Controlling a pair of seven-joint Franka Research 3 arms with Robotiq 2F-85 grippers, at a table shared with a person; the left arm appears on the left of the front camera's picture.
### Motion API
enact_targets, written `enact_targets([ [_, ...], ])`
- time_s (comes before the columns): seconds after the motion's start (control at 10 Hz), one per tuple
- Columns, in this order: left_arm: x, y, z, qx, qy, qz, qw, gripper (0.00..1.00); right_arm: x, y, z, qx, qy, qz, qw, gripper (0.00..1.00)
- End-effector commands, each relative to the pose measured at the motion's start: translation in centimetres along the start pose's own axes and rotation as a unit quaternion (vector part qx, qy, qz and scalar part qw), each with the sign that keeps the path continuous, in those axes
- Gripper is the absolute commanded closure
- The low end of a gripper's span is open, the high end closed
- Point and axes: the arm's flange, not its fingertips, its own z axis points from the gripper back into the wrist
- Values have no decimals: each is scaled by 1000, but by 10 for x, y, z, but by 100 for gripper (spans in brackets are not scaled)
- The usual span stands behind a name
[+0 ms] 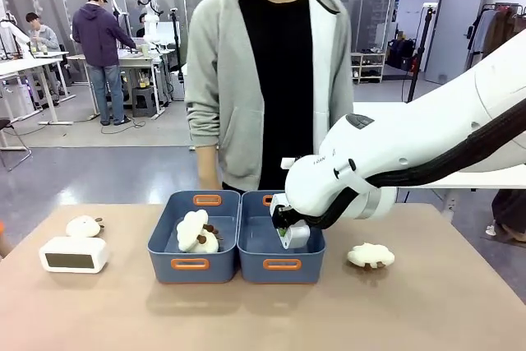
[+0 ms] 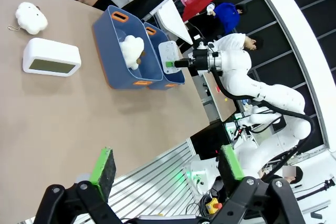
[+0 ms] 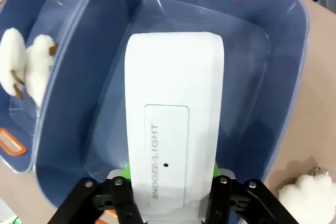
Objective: Sort the digital clocks into the basket.
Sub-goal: Pick up the Digital clock from the table and place it into the empty Plastic storage basket.
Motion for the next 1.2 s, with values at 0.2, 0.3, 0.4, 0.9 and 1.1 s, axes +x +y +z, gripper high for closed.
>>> enact_targets([
  [0.2,2,-1,2,-10,-5,-10,1000,0,4,12,-3,-16,18,-14,1000,22],
  [0.3,2,-1,2,-10,-5,-10,1000,0,4,14,0,-14,15,-12,1000,7],
  [0.4,2,-1,2,-10,-5,-10,1000,0,3,16,5,-9,10,-11,1000,0],
  [0.9,2,-1,2,-10,-5,-10,1000,0,0,13,3,-5,12,4,1000,13],
  [1.1,2,-1,2,-10,-5,-10,1000,0,0,13,3,-5,12,4,1000,13],
])
